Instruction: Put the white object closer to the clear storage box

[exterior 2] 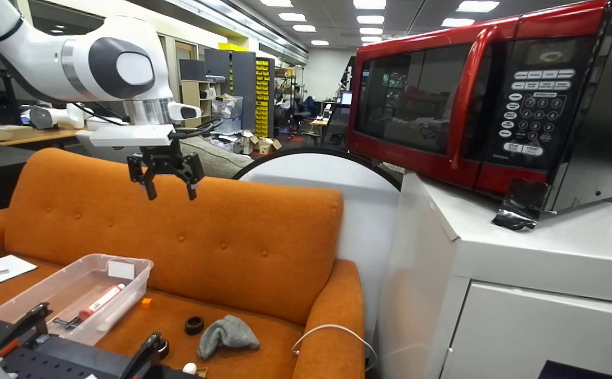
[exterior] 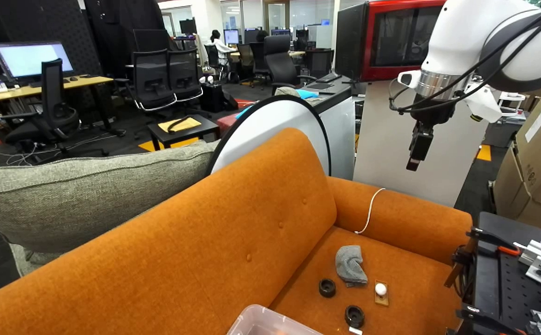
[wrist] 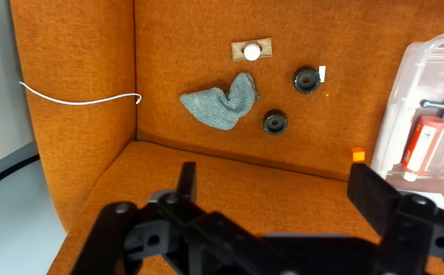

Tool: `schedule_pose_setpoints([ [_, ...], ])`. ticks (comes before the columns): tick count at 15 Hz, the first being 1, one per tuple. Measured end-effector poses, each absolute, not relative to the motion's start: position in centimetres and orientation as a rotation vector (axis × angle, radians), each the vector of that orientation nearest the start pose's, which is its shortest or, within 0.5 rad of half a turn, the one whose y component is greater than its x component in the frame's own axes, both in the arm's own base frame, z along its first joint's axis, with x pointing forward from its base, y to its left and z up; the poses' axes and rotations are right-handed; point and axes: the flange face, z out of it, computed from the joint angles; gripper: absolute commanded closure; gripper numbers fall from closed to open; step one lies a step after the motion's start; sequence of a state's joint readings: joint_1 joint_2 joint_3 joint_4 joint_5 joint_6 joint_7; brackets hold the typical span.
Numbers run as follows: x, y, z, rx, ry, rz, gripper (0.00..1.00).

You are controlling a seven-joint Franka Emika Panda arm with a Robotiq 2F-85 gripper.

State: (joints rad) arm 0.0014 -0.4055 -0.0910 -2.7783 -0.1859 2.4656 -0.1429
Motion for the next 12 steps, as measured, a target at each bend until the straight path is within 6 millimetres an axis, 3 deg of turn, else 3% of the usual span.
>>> schedule_pose_setpoints([
  [3, 37.4, -3.0, 33.6, -3.217, -0.313, -0.126, 0.0],
  [6, 38.0, -2.9, 32.0, -3.218, -0.257, -0.105, 0.0],
  [12, 42.8, -3.1, 25.1, -3.237, -0.064, -0.046, 0.0],
])
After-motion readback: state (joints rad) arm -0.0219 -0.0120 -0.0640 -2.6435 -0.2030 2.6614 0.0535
